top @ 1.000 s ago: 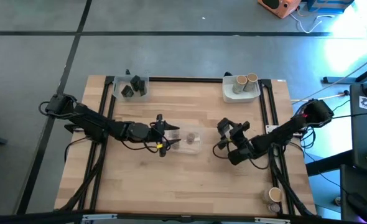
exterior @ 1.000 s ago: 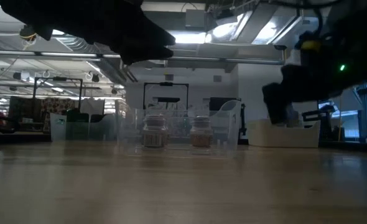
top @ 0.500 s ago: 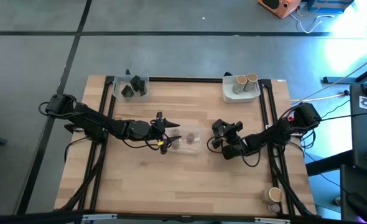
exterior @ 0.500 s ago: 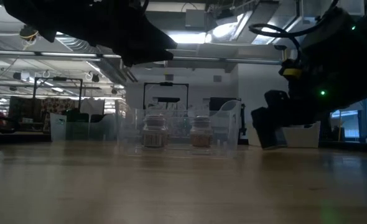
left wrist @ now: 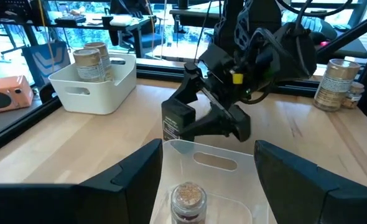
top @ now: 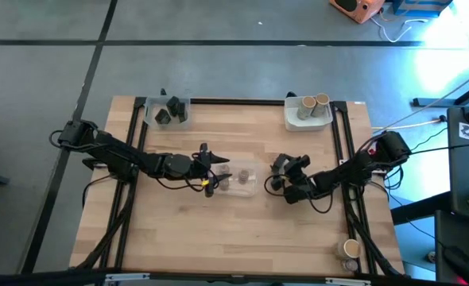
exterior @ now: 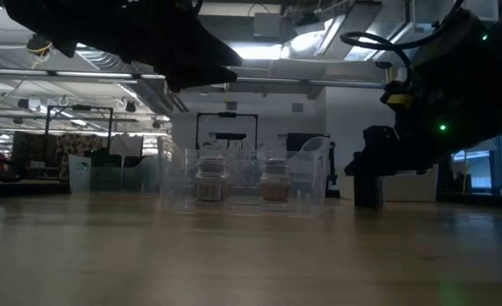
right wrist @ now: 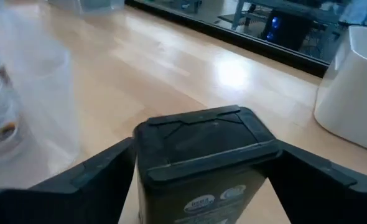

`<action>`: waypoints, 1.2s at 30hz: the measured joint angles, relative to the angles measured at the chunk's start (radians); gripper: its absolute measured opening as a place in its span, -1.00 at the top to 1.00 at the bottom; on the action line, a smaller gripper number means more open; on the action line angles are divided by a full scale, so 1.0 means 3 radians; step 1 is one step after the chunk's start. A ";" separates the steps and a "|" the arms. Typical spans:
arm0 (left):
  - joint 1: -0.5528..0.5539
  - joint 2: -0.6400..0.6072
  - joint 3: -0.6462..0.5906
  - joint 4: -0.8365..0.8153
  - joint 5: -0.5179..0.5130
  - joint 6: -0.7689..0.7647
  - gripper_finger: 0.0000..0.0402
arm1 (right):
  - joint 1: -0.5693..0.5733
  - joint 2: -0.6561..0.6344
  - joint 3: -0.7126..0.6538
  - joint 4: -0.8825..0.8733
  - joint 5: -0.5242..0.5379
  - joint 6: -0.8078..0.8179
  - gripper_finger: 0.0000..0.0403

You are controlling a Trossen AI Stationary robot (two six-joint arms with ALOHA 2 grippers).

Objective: Sort spices by type
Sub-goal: Put the black seasoning can into the top transparent bin

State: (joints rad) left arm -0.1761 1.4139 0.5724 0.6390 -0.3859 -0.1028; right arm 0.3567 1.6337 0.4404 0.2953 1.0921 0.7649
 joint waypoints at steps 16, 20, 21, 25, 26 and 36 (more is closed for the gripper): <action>0.0101 0.0267 0.0517 -0.0561 0.0000 -0.0228 -0.18 | 0.0745 -0.1371 0.0001 -0.1073 -0.0440 -0.0476 -0.69; 0.0175 0.0609 0.1061 -0.1032 0.0004 -0.0235 -0.18 | 0.0886 -0.1686 0.0001 -0.1321 -0.0453 -0.0478 -0.69; 0.0196 0.0709 0.1210 -0.1184 0.0003 -0.0257 -0.18 | 0.0898 -0.1740 0.0001 -0.1371 -0.0452 -0.0478 -0.69; 0.0248 0.1119 0.1786 -0.1574 0.0013 -0.0355 -0.18 | 0.0906 -0.1911 0.0000 -0.1612 -0.0563 -0.0457 -0.69; 0.0249 0.1218 0.1922 -0.1649 0.0033 -0.0359 -0.18 | 0.0907 -0.1954 0.0000 -0.1676 -0.0603 -0.0457 -0.69; 0.0344 0.1942 0.2966 -0.2111 0.0065 -0.0600 -0.18 | 0.0907 -0.2357 -0.0001 -0.2111 -0.0537 -0.0451 -0.69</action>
State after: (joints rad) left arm -0.0728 1.9965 1.4623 0.0057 -0.3664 -0.2828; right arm 0.6289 0.9267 0.4402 -0.3381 0.9310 0.6296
